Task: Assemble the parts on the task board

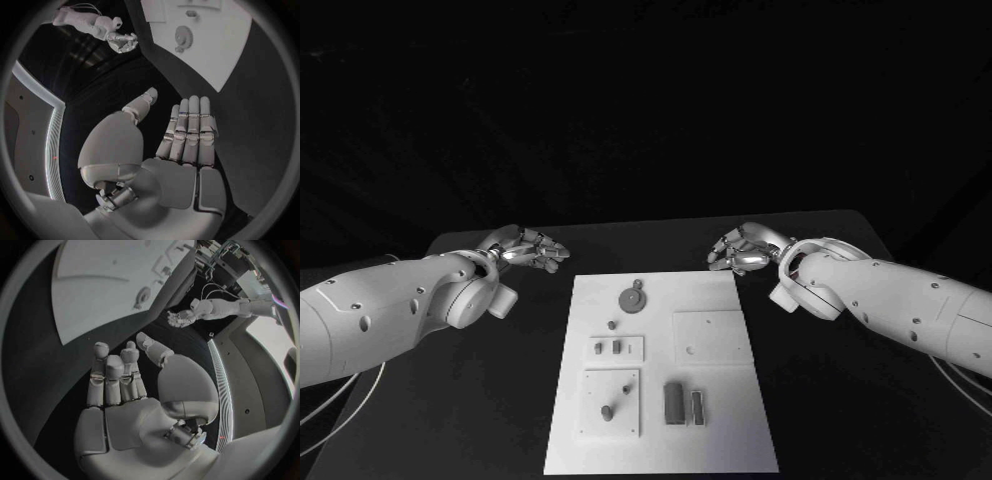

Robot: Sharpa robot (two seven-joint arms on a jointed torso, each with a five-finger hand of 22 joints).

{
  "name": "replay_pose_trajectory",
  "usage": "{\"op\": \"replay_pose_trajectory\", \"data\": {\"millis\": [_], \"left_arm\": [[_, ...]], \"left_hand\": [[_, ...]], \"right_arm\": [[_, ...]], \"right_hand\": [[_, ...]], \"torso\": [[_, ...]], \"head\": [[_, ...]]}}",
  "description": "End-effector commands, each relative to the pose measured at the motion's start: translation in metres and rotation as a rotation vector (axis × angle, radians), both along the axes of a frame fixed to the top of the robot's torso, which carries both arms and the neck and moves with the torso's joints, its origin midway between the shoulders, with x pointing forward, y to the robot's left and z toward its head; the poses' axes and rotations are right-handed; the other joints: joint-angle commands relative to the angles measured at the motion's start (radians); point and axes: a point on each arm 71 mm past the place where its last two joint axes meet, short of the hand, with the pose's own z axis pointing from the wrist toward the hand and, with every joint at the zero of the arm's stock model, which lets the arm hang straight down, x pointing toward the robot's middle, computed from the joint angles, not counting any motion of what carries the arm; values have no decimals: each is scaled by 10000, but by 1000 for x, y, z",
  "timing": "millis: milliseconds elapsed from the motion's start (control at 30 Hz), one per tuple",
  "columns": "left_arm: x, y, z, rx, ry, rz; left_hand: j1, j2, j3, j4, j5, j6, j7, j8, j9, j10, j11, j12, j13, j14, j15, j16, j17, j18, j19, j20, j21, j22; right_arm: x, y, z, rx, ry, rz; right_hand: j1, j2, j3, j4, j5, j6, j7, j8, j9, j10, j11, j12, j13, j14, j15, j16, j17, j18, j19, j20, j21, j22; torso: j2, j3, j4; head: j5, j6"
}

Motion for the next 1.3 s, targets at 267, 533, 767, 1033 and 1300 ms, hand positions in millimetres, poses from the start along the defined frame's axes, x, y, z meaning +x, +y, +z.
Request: {"op": "replay_pose_trajectory", "data": {"millis": [267,533,767,1033,1300], "left_arm": [[15,-9,4,-2093,-267,329],[34,-23,3,-2552,-479,365],[40,-37,1,-2628,-550,27],[38,-47,-2,-2802,-414,-404],[35,-48,-7,-2630,-234,-244]], "left_hand": [[-161,106,4,-92,-17,-530,-147,-218,-94,-1053,-29,-63,-589,-1197,331,-945,-430,-198,-1196,350,-82,-626],[-955,277,-625,-189,-17,-1137,-310,-401,-104,-2125,-94,-22,-1177,-1799,758,-1424,-749,-35,-1924,738,-53,-1365],[-1044,467,-750,-355,-17,-1258,-340,-385,-60,-2264,-138,-15,-1374,-1891,598,-1501,-836,-45,-1924,719,-35,-1639],[-1110,625,-849,-499,-18,-1280,-333,-336,-15,-2208,-127,28,-1494,-1948,561,-1538,-892,-92,-1882,688,-33,-1846],[-10601,1521,-4874,2095,-512,-8536,-1803,-2720,-5041,-10874,-1487,-670,-3004,-9102,-1111,-3908,-6195,-542,-9142,-111,-678,-10583]], "right_arm": [[26,-6,-7,2717,-21,-1186],[26,5,-32,4615,946,-1589],[25,11,-38,5159,1290,-1514],[23,16,-39,5334,1442,-1345],[23,13,-39,5097,1369,-1617]], "right_hand": [[-306,223,303,49,29,-883,516,-266,-24,-1154,583,-3384,-2966,-1550,768,-3636,-1627,-454,-1950,872,-2184,-1139],[-574,562,151,59,26,-1386,792,-389,-388,-1174,1153,-6420,-5708,-1882,1616,-6970,-2654,-682,-3297,1362,-3433,-1691],[-825,832,-328,66,27,-1756,798,-443,-631,-1466,1524,-7694,-6872,-3061,2218,-8784,-3127,-1035,-4733,1704,-4659,-2215],[-1036,912,-776,138,22,-1883,820,-408,-774,-1451,1617,-8128,-7473,-3184,2325,-9364,-3322,-1072,-4960,1799,-5042,-2349],[-10462,1097,-6361,2874,-776,-9619,-1111,-3102,-5589,-4583,-19,-9321,-10123,-11341,900,-13541,-8518,-2708,-9993,-341,-8378,-5680]], "torso": [[-334,-83,-26],[-585,-212,-77],[-743,-238,-111],[-773,-196,-122],[-785,-194,-117]], "head": [[-87,654],[88,1020],[225,1117],[204,1154],[196,1186]]}}
